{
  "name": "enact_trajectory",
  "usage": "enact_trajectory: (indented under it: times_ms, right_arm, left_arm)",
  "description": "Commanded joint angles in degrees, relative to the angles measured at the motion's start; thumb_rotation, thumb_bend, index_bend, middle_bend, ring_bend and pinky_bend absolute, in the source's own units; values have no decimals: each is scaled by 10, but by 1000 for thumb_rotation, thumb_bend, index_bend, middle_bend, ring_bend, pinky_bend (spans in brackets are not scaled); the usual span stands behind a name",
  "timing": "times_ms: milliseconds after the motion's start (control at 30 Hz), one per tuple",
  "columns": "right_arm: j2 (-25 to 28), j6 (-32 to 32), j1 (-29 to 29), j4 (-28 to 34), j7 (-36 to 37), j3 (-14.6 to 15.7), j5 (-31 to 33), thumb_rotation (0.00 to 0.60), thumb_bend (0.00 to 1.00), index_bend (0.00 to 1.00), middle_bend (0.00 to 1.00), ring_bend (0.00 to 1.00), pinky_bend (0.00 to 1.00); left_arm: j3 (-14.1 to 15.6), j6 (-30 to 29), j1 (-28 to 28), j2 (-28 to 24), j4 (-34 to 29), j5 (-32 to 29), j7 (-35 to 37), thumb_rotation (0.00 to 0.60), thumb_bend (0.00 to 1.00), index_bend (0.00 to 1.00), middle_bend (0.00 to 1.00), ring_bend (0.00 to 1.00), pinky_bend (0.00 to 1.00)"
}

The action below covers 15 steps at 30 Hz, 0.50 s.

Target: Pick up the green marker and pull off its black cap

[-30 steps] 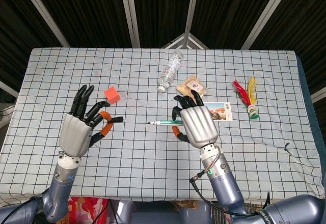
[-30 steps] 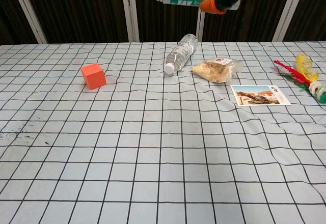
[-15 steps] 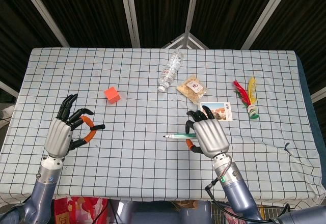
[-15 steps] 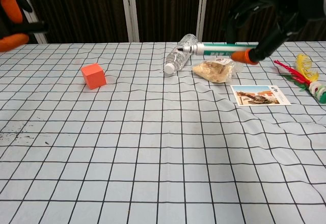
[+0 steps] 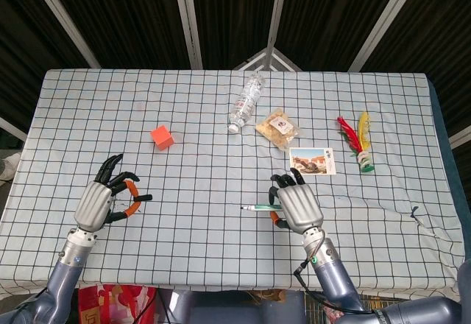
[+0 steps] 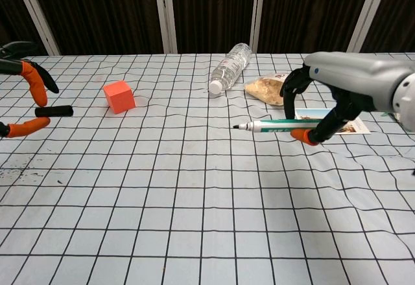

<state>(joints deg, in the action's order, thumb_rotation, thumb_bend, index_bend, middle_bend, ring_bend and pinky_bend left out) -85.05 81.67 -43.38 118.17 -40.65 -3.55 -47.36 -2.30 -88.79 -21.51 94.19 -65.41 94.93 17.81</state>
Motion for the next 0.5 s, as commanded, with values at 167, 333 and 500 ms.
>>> enact_trajectory:
  times_ms: [167,333,500]
  right_arm:
    - [-59,-27,22,-97,14,25,-28,600,545,708,233,206,89]
    - [-82,-47,32,-143,18,29,-28,600,546,712,232,206,89]
    - [-94,-60,39,-165,18,26,-32,600,548,714,232,206,88]
  left_arm:
    - [9,28,-15,60,94,2,48,600,481,650,362,0,35]
    - [13,63,-27,86,128,-5,57,600,481,633,357,0,35]
    - [11,83,-35,112,158,-14,60,600,480,625,351,0,35]
